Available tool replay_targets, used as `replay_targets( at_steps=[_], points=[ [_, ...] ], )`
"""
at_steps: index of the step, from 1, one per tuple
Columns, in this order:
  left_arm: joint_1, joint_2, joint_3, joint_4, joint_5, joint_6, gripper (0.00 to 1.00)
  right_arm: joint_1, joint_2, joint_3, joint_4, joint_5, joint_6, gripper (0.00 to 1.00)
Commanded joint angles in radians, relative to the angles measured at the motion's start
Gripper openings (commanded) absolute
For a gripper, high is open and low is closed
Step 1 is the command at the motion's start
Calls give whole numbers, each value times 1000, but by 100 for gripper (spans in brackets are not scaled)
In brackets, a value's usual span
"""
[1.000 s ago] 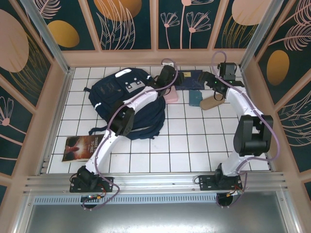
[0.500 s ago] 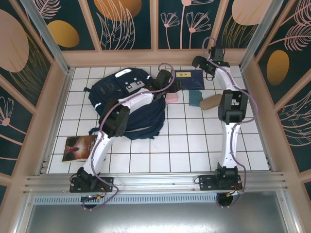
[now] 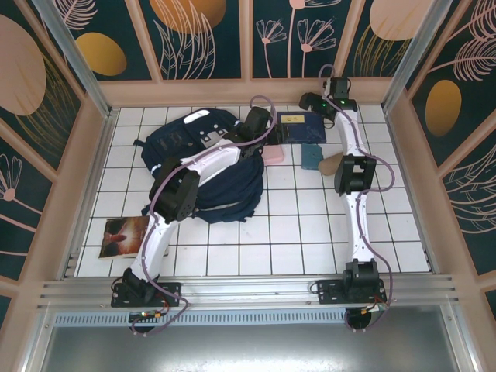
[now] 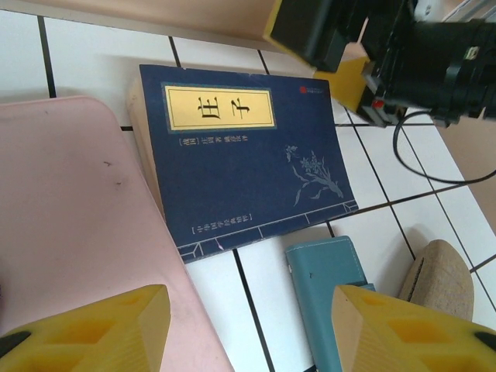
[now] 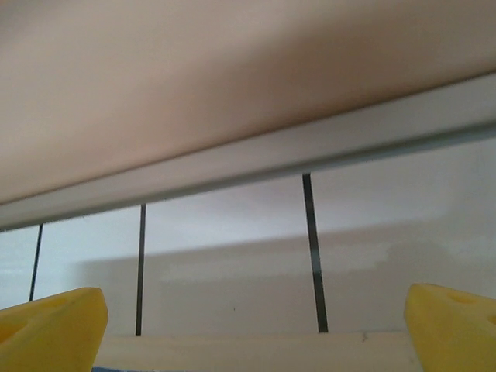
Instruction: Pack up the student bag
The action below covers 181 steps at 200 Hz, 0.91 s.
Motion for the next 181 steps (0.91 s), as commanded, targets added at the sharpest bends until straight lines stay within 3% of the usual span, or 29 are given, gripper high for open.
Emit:
replay_targets(
  at_steps=[1, 66, 108, 140, 181],
  points=[
    [0, -24, -6, -11, 19, 11, 58, 15, 10, -12, -62, -53, -19, 99],
    [0, -25, -20, -11, 28, 13, 58, 68, 4, 78, -313, -24, -37, 93],
    [-1, -36, -48, 12, 34, 13, 58, 100, -92, -50, -359, 8, 6, 93],
    [0, -33, -57, 32, 62, 4, 58, 105, -208, -311, -299, 39, 10, 94],
    [-1, -39, -80, 48, 69, 10, 58, 82, -569, -989, 8, 40, 45, 97]
  ],
)
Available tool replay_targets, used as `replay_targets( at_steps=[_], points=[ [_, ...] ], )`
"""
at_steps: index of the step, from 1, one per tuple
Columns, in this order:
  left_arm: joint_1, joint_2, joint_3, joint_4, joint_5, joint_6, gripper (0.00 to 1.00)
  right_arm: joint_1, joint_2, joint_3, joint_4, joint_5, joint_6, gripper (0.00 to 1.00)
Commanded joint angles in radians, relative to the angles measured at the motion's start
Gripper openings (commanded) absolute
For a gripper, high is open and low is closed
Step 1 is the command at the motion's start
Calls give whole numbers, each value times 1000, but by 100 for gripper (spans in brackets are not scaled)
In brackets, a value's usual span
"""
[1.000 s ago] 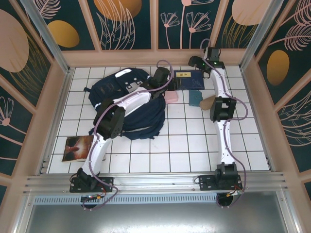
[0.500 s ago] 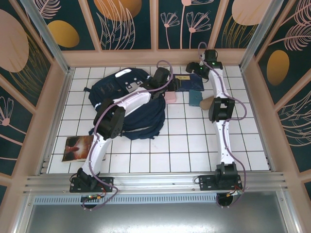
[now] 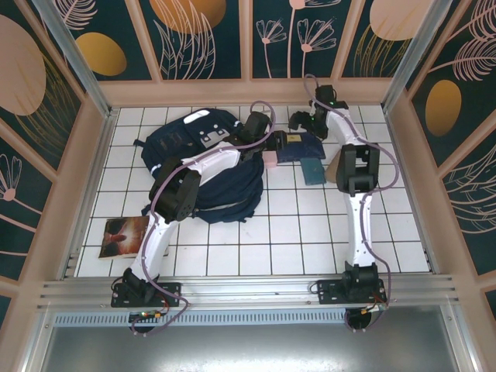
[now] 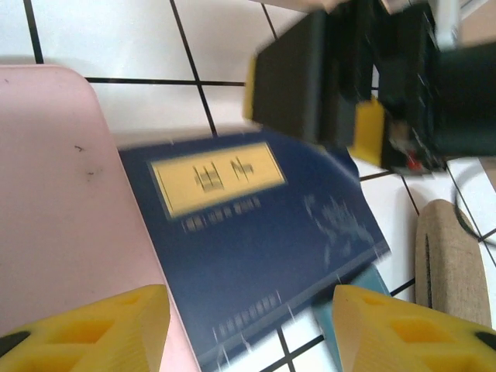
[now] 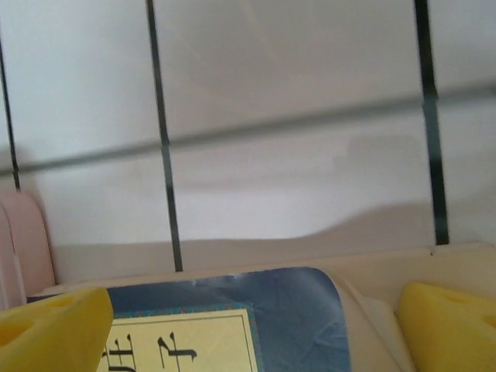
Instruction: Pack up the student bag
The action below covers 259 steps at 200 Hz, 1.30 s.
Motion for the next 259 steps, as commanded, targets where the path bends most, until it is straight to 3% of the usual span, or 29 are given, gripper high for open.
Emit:
replay_targets(
  at_steps=[1, 49, 63, 118, 154, 197, 223, 259],
  points=[
    [-1, -40, -24, 38, 20, 9, 58, -6, -165, -310, 65, -18, 56, 97],
    [-1, -39, -34, 55, 44, -5, 58, 7, -394, -675, 177, -21, 67, 97],
    [-2, -50, -49, 55, 46, -6, 58, 17, -425, -715, 170, -18, 59, 97],
    [-7, -100, -168, 82, 79, -98, 56, 32, -575, -765, 203, 225, 77, 99],
    [-41, -178, -348, 162, 63, -192, 54, 28, -501, -627, 192, 237, 61, 99],
    [-84, -199, -436, 193, 64, -248, 53, 25, -311, -415, 140, 279, -2, 99],
    [-105, -192, -439, 201, 66, -253, 53, 3, -260, -404, 172, 151, -1, 99],
    [-118, -183, -414, 177, 51, -235, 53, 1, -258, -517, 212, 111, 0, 99]
  ],
)
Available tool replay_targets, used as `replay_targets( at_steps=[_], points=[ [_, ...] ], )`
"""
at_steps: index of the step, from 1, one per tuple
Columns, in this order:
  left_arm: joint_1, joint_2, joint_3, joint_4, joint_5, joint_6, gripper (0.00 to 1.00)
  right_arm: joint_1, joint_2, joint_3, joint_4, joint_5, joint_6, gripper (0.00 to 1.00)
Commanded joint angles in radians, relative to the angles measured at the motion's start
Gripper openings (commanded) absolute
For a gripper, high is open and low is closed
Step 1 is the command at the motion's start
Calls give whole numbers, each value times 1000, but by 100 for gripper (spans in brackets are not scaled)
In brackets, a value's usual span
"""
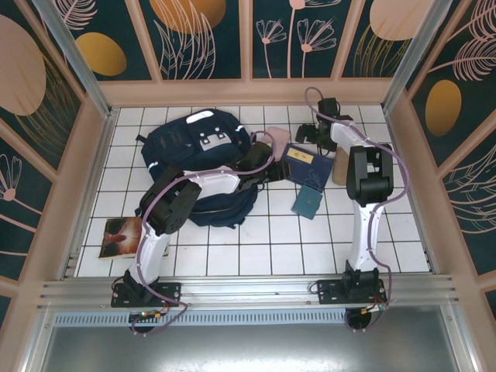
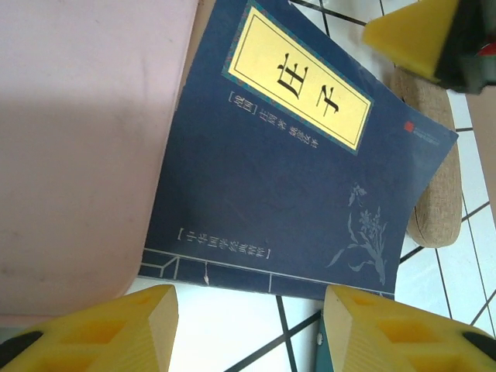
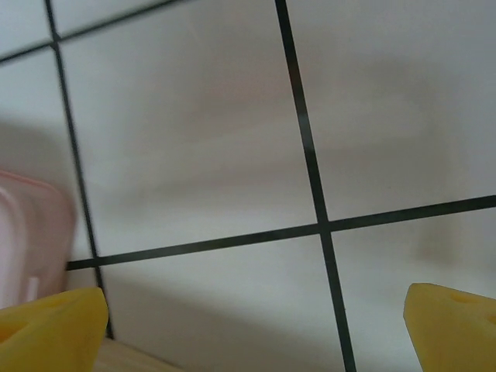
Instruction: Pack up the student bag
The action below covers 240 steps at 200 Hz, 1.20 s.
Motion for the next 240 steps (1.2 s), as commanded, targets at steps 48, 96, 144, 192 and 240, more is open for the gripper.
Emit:
replay_targets(
  at_steps=[48, 96, 144, 192, 240],
  points=[
    [-8, -3, 21, 6, -3, -1, 53, -3, -100, -277, 67, -107, 45, 99],
    [-16, 18, 27, 3, 35, -46, 50, -1, -281, -517, 123, -147, 94, 98],
    [-42, 17, 14, -66, -11, -99, 48, -2, -361, -597, 156, -86, 97, 95],
    [-51, -114, -119, -70, -60, -147, 48, -8, -389, -551, 157, -41, 76, 98],
    [-60, -84, -149, -89, -16, -205, 48, -6, -381, -577, 196, -60, 92, 98]
  ],
)
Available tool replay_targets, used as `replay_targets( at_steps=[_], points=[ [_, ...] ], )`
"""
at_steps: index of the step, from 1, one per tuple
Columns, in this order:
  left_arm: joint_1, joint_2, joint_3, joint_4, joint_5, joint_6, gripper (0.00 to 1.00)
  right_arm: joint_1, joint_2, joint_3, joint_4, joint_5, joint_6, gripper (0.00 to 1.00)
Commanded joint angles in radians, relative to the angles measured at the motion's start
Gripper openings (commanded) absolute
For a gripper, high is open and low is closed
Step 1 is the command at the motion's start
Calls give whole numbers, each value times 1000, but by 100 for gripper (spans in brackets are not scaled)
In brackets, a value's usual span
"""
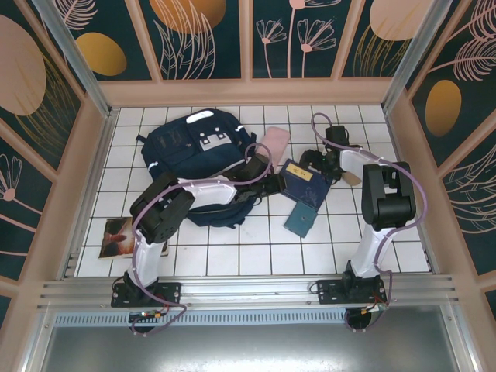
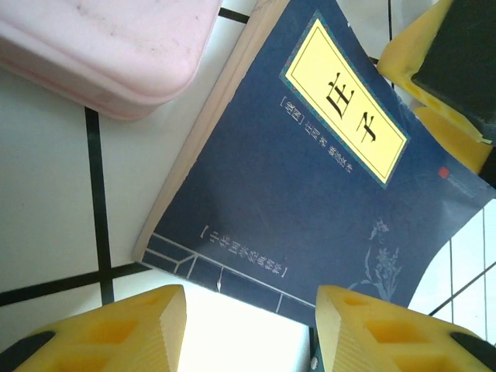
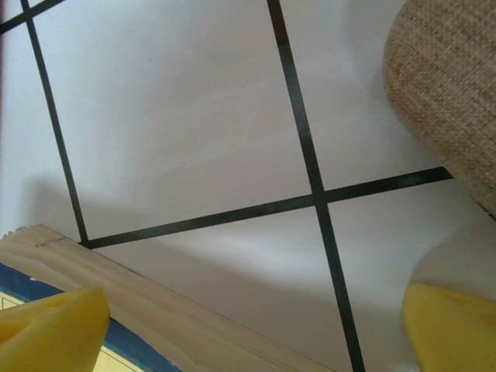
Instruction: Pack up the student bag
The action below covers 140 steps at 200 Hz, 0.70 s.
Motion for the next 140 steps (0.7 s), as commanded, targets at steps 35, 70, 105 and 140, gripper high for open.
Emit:
replay_targets(
  at_steps=[35, 70, 105, 140],
  points=[
    [-5, 154, 144, -34, 57, -60, 47, -1, -63, -54, 16, 2, 26, 98],
    [-9, 235, 274, -74, 45, -62, 45, -4, -85, -64, 20, -4, 33, 98],
    [-10, 360, 483, -130, 14, -19, 46, -4, -80, -89, 43, -32, 52, 98],
    [-6, 488, 767, -267, -21, 59, 45, -2, -105, -121, 50, -34, 67, 98]
  ],
)
